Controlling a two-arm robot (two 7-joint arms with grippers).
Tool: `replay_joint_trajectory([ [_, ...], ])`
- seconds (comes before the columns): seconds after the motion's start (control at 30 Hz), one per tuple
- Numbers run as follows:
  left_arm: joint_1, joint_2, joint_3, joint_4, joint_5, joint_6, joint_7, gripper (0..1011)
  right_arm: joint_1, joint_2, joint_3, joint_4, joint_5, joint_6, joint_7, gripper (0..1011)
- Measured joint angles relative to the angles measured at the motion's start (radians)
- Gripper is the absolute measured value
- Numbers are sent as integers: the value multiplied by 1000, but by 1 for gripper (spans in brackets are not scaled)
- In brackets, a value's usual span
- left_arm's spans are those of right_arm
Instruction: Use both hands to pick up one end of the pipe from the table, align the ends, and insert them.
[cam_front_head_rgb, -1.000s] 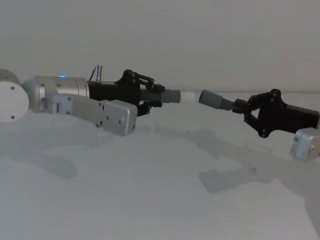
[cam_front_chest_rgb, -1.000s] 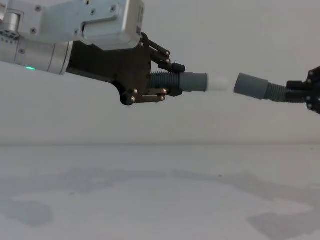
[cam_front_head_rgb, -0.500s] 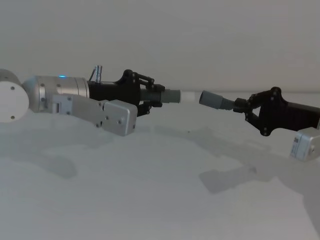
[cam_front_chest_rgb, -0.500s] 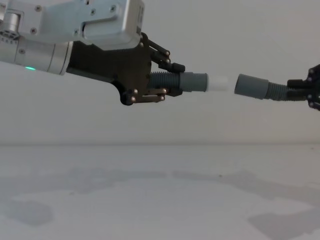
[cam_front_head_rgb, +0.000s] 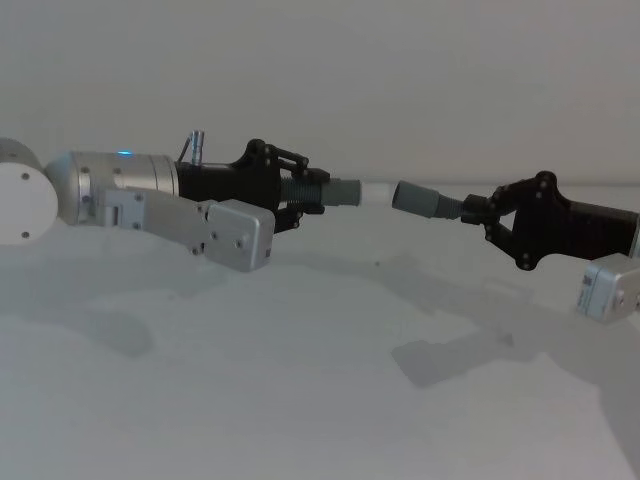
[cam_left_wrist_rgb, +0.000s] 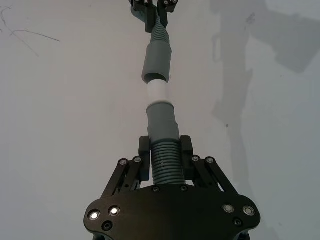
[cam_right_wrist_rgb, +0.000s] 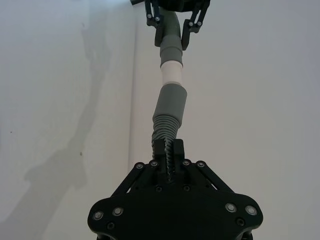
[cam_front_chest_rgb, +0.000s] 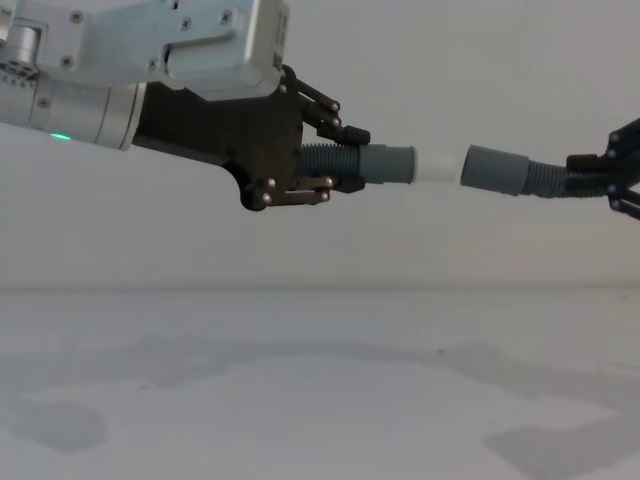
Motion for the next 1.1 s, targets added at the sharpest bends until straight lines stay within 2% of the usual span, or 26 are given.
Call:
replay_joint_trajectory([
  [1.1, 0, 0, 0, 0, 0, 0, 0, 338, 12, 9, -30, -31, -2, 14, -9, 73],
])
